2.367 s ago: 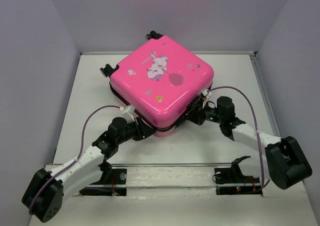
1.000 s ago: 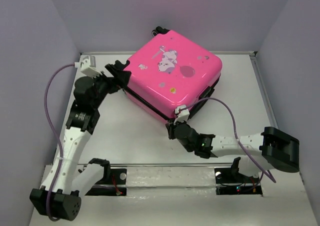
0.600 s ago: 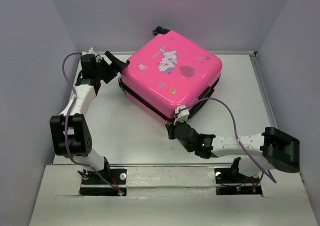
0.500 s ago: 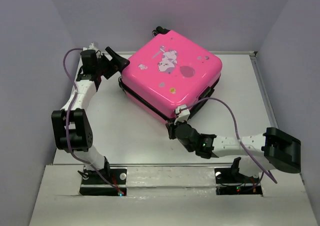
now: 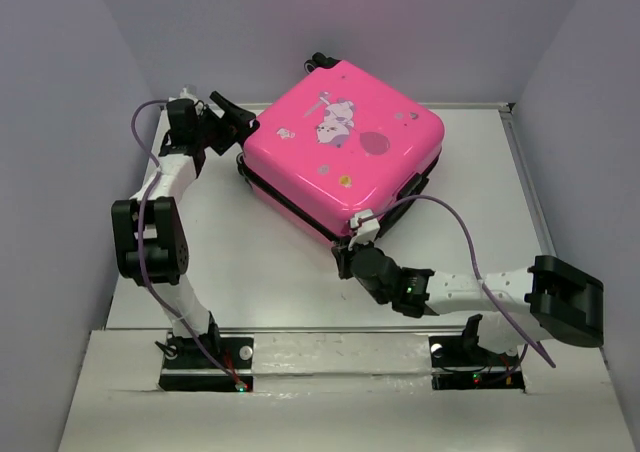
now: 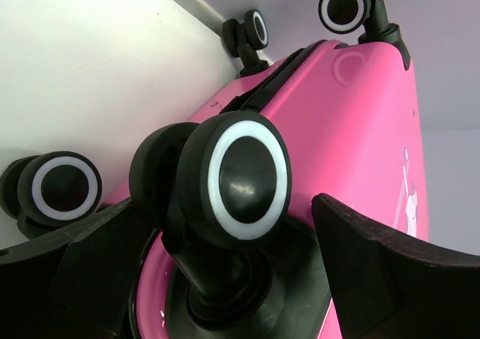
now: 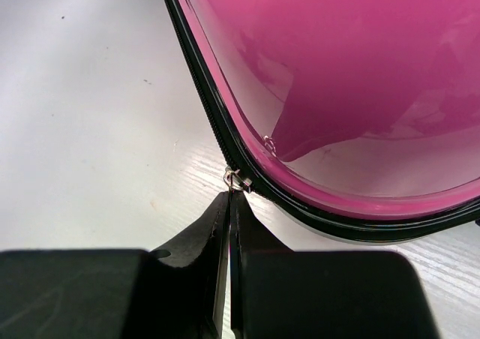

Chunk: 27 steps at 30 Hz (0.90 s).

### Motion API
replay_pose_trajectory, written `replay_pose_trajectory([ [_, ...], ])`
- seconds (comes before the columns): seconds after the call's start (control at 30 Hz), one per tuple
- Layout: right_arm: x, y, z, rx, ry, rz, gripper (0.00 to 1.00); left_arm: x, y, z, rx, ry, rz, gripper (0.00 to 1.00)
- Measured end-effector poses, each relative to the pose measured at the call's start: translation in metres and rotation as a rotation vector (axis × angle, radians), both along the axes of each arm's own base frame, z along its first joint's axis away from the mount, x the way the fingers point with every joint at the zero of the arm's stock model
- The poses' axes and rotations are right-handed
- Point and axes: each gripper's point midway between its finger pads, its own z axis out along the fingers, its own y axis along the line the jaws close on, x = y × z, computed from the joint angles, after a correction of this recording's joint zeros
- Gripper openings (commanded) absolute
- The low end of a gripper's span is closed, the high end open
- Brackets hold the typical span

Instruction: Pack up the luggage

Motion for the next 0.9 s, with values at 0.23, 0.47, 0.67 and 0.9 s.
replay_pose_trajectory([
  [0.23, -0.001, 0.001, -0.001, -0.005, 0.001, 0.008, 0.07, 0.001, -0.001, -0.005, -0.076, -0.010, 0.037, 0.99],
  [0.47, -0.002, 0.002, -0.002, -0.012, 0.001, 0.019, 0.07, 0.006, 0.001, -0.007, -0.142, -0.016, 0.061, 0.98],
  [0.67, -0.003, 0.003, -0.002, -0.012, 0.004, 0.026, 0.07, 0.011, 0.004, -0.005, -0.198, -0.012, 0.083, 0.88],
  [0.9, -0.004, 0.005, -0.005, -0.016, 0.011, 0.040, 0.07, 0.026, 0.007, -0.011, -0.229, 0.018, 0.088, 0.81],
])
